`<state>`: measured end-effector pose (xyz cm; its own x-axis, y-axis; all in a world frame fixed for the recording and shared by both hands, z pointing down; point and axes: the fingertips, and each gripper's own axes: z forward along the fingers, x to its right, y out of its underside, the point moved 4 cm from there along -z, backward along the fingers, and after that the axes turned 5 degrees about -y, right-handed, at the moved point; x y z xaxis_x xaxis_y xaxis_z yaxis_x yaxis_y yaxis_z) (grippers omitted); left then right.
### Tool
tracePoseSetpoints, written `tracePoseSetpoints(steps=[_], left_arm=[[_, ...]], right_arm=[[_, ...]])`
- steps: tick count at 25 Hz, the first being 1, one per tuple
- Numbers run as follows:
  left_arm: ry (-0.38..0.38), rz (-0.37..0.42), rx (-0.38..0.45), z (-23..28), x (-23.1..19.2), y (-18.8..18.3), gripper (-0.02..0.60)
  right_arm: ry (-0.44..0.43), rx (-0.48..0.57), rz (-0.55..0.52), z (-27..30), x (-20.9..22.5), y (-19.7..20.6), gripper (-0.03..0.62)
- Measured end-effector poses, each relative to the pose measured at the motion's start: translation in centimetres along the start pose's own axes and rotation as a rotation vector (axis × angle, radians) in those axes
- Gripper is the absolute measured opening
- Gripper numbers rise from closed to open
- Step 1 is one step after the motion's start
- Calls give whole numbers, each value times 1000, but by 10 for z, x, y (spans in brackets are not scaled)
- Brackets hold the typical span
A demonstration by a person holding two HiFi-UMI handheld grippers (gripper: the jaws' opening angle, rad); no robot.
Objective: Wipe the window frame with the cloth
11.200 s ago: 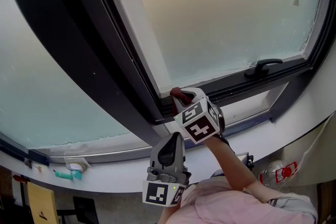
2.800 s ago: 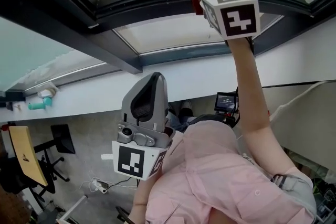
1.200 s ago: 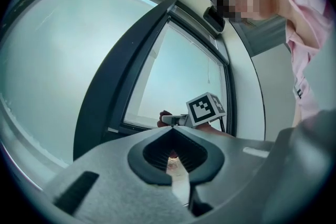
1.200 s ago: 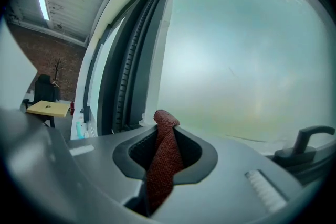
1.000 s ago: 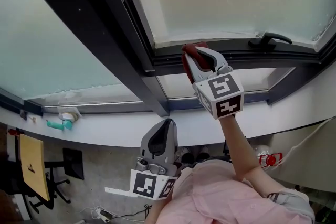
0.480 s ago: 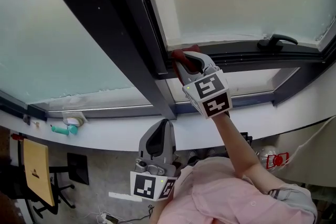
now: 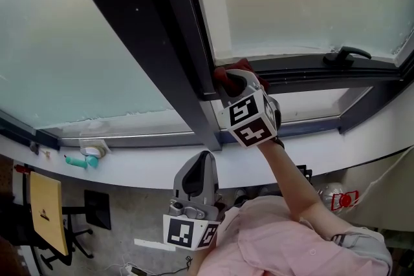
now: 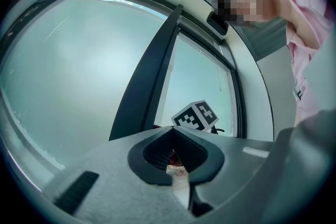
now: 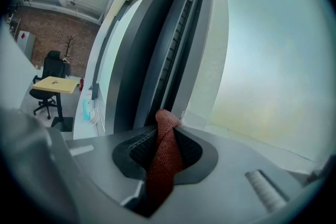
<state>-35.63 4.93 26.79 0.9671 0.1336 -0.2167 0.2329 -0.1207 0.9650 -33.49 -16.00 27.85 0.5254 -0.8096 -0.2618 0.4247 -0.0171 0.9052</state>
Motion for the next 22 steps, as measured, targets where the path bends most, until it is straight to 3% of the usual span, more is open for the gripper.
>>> tracePoseSetpoints(steps=[8, 22], left_arm=[[31, -3, -2, 2, 4, 2, 0], [98, -20, -21, 6, 7, 8, 0]], right_arm=[[41, -62, -109, 5, -3, 1, 64], [84, -73, -28, -11, 19, 15, 63]])
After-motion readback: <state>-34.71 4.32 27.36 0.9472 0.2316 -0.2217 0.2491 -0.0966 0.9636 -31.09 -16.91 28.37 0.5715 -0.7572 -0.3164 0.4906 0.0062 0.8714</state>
